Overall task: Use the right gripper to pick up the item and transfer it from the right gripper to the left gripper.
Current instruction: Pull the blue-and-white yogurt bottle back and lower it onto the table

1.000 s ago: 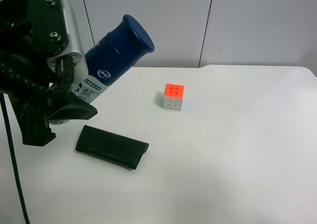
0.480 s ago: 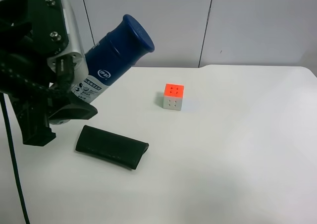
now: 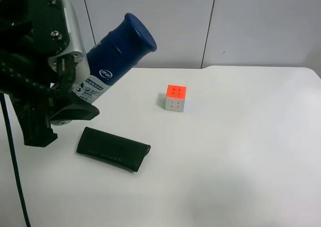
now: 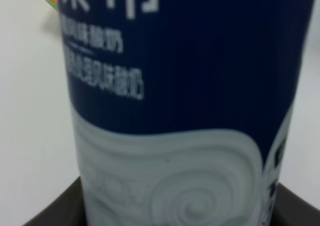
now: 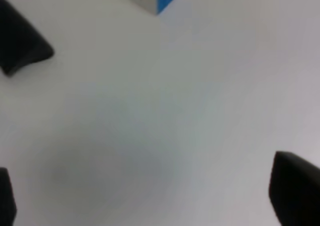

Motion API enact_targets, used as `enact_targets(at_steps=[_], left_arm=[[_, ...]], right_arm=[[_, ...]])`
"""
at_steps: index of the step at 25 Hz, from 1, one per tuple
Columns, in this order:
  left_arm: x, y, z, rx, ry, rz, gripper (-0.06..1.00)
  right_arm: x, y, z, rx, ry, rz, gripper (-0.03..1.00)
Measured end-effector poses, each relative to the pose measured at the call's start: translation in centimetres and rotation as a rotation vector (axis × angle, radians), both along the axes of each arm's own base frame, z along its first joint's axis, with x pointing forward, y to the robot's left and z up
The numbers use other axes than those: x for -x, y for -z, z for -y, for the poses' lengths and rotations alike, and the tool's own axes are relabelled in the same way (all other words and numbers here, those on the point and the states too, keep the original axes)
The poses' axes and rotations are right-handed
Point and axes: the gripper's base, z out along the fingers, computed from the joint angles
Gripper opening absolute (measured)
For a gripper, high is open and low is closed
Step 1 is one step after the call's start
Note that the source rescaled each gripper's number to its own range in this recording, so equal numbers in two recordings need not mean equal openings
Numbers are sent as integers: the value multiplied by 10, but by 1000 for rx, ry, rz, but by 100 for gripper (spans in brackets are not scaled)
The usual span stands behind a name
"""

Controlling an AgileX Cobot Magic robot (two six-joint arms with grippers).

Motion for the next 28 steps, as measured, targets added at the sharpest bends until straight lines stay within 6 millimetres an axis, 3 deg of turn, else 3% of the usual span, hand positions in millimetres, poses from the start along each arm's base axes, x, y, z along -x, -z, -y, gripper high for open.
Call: enact_targets(at_steps=[9, 16, 20, 28], left_arm=[[-1, -1, 1, 22, -12, 8, 0], [-11, -4, -5, 141, -201, -60, 0], [-32, -3, -29, 193, -407, -96, 0], [-82, 21, -103, 156, -810, -168, 0]], right_arm=[[10, 0, 4, -24, 344, 74, 100], [10, 0, 4, -22, 398, 75, 100], [10, 0, 4, -22, 398, 75, 100], [10, 0, 4, -23, 398, 75, 100]])
